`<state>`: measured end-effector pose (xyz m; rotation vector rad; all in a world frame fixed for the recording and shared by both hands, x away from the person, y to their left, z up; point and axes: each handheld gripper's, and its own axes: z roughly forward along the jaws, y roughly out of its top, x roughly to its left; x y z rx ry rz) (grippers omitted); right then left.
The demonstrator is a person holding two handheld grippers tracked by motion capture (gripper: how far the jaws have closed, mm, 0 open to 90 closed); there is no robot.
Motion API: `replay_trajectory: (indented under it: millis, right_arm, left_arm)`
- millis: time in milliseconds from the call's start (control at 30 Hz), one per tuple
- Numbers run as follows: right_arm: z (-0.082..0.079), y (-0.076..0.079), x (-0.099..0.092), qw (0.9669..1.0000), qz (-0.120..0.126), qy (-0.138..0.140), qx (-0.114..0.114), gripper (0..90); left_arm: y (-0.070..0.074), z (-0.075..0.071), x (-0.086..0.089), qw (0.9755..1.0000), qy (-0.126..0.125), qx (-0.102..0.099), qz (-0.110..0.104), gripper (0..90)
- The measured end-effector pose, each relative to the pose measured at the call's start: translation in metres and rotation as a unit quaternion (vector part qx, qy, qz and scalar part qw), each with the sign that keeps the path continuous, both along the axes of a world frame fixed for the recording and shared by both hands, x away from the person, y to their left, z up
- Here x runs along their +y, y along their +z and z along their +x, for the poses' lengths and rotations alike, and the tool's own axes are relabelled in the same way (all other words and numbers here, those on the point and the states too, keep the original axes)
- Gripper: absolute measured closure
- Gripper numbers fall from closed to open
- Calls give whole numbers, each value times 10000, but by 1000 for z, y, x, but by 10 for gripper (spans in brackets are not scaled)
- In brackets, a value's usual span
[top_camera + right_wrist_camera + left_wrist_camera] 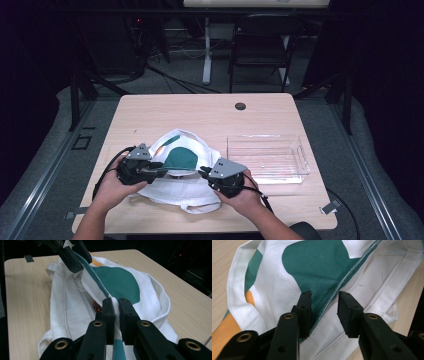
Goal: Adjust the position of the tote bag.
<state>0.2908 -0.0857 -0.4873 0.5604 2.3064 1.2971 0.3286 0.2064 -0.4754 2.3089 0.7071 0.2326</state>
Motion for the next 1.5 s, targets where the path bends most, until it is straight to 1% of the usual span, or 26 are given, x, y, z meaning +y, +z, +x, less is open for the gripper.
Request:
replay_trajectory:
  millis: [33,133,167,267,367,433,533,567,600,633,667,700,733,767,800,833,900,933,967,1000,1133,1233,1367,1400,1433,1500]
  right_arm:
    - [0,0,0,10000,4,5,-8,838]
    - [0,0,0,10000,5,6,-9,838]
    - [0,0,0,10000,0,1,-10,838]
    - [-1,0,1,10000,-2,7,-8,838]
    - [-2,0,2,10000,8,38,2,838]
    - [-2,0,2,10000,37,39,2,838]
    - [-3,0,2,9999,78,80,9,836]
    - [-3,1,2,9999,80,96,15,836]
    - [-3,1,2,9999,80,96,15,836]
    - [-3,1,2,9999,97,92,28,835]
    - [-3,1,2,9999,97,92,28,835]
    - [-3,1,2,9999,109,101,37,834]
    - [-3,1,2,9999,108,103,49,833]
    - [-3,1,2,9999,95,120,65,830]
    - [-3,1,2,9998,122,118,68,816]
    - [-3,1,2,9998,122,118,68,816]
    - [-3,2,3,9997,143,185,87,778]
    - [-3,3,3,9997,103,210,98,755]
    - [-4,4,3,9997,103,211,73,727]
    - [-4,5,3,9997,98,210,74,718]
    - [-4,7,2,9998,40,163,65,700]
    - [-2,11,2,9999,81,77,122,684]
    - [-1,15,3,9999,6,32,137,670]
    - [-1,16,4,9999,-15,20,158,663]
    - [0,19,5,9999,-29,-63,135,662]
    - [2,22,5,9998,-28,-75,177,654]
  left_arm:
    - [0,0,0,10000,-5,-24,-4,704]
    - [0,-1,-1,9999,-56,-62,77,724]
    - [0,-1,-1,9998,-93,-80,147,750]
    - [-1,-2,-2,9997,-97,-106,212,774]
    - [-1,-2,-2,9997,-82,-134,206,809]
    - [1,-3,-1,9996,-28,-237,173,816]
    - [3,-3,0,9994,15,-316,108,837]
    - [5,-3,0,9994,11,-337,121,842]
    - [5,-3,0,9992,27,-392,83,842]
    - [6,-3,0,9992,23,-385,98,847]
    - [6,-4,-1,9989,60,-454,62,847]
    - [8,-4,-1,9989,48,-450,93,850]
    - [8,-4,-1,9986,79,-516,85,851]
    - [10,-4,-1,9986,56,-503,117,853]
    - [11,-3,-2,9984,53,-555,111,855]
    - [11,-3,-2,9984,53,-555,111,855]
    - [14,-2,-2,9982,77,-590,79,855]
    - [14,-1,-2,9981,74,-616,69,855]
    - [15,-1,-2,9981,68,-608,62,855]
    - [16,1,-3,9980,71,-631,51,855]
    - [20,5,-4,9976,81,-687,10,855]
    - [24,9,-5,9972,125,-741,-43,853]
    - [26,12,-6,9968,153,-779,-71,853]
    - [27,13,-7,9964,172,-829,-85,853]
    - [28,14,-7,9963,177,-839,-74,854]
    - [29,17,-8,9954,235,-925,-102,855]
